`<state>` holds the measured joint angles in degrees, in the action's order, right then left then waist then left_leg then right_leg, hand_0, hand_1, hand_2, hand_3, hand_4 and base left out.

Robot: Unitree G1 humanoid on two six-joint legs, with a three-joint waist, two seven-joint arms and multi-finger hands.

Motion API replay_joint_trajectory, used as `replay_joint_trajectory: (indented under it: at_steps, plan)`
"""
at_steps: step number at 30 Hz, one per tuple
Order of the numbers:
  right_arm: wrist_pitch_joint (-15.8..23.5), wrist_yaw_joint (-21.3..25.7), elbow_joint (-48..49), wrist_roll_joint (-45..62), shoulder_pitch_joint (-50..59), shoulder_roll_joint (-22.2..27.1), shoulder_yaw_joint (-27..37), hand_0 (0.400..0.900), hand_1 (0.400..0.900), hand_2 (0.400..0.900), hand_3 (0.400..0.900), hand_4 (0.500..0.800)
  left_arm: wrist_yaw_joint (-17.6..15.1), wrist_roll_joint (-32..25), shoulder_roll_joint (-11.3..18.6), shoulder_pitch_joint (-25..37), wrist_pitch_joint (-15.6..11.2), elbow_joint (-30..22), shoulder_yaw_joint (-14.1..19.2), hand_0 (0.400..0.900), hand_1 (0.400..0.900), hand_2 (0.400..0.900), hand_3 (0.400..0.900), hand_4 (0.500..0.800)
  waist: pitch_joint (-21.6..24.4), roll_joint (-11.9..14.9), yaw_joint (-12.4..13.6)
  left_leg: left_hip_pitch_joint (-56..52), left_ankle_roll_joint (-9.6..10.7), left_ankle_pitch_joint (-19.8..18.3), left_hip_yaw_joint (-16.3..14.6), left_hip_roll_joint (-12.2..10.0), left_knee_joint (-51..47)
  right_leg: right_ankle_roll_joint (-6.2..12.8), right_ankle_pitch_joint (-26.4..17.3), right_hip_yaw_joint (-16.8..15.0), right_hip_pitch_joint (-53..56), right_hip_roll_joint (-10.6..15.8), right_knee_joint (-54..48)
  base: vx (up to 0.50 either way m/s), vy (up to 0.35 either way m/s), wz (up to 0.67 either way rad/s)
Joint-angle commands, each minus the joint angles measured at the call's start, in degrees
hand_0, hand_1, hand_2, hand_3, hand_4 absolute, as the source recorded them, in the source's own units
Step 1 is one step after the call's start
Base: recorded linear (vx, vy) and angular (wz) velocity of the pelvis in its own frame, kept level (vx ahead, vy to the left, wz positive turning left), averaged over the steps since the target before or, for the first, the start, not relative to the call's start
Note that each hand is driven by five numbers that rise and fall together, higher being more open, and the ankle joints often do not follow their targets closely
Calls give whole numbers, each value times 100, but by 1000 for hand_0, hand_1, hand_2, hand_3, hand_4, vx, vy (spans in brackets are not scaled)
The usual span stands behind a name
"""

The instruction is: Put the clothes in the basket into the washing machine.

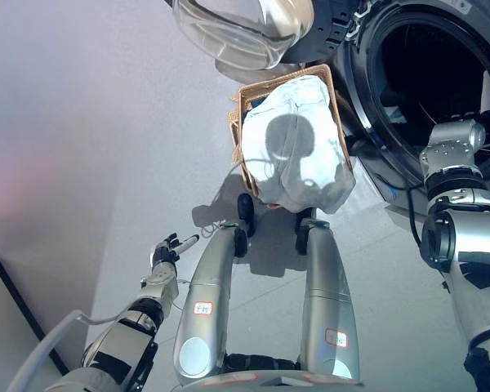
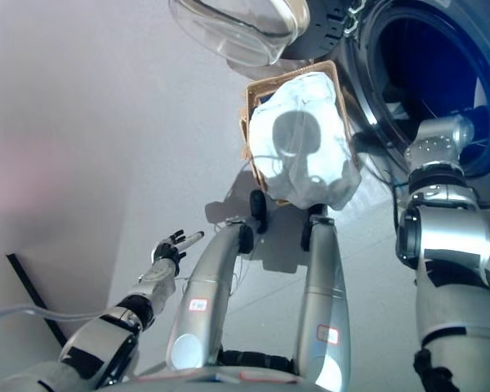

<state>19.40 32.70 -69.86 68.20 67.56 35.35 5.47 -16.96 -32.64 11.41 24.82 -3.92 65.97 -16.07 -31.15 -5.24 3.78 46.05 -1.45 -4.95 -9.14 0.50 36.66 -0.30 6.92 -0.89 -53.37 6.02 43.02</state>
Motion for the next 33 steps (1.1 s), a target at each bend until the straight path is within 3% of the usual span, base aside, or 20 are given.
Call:
replay_joint_trajectory:
  at_steps: [1,10,19,26,33]
  plan:
    - [338,-249,853,-450,-694,142,-340,900,900,900,900,800,-140,-107,-44,-541,25,58,-220,900,900,900,900,800,730,-132,-166,550,136,142,27,211,-511,244,35,155,-326,-219,-130,0,0,0]
    - [206,-205,2534,-2374,-2123,-587,-944,900,900,900,900,800,-145,93,-40,-676,33,118,86,900,900,900,900,800,702,-10,-308,254,131,175,41,202,-676,234,-42,176,-23,-277,-342,-13,15,-5]
    - [-577,-821,3247,-4093,-4185,-1376,-1738,900,900,900,900,800,45,535,-167,-935,205,362,394,900,900,900,900,800,764,232,-443,-863,131,212,140,207,-1296,310,-240,294,1174,-312,-1110,20,39,-6]
    - [-1349,-1087,1992,-6346,-5028,-1168,-2402,900,900,900,900,800,303,1342,-119,-1267,241,504,462,900,900,900,900,800,1146,408,-412,-2605,181,381,224,273,-2364,464,-472,365,2982,-398,-2306,89,49,-7]
    - [-1830,-1516,-40,-6532,-5764,-1656,-1982,900,900,900,900,800,391,1740,33,-1562,280,857,731,900,900,900,900,800,1866,448,-369,-4059,258,608,337,278,-3534,579,-768,426,4488,-466,-3716,79,-2,0]
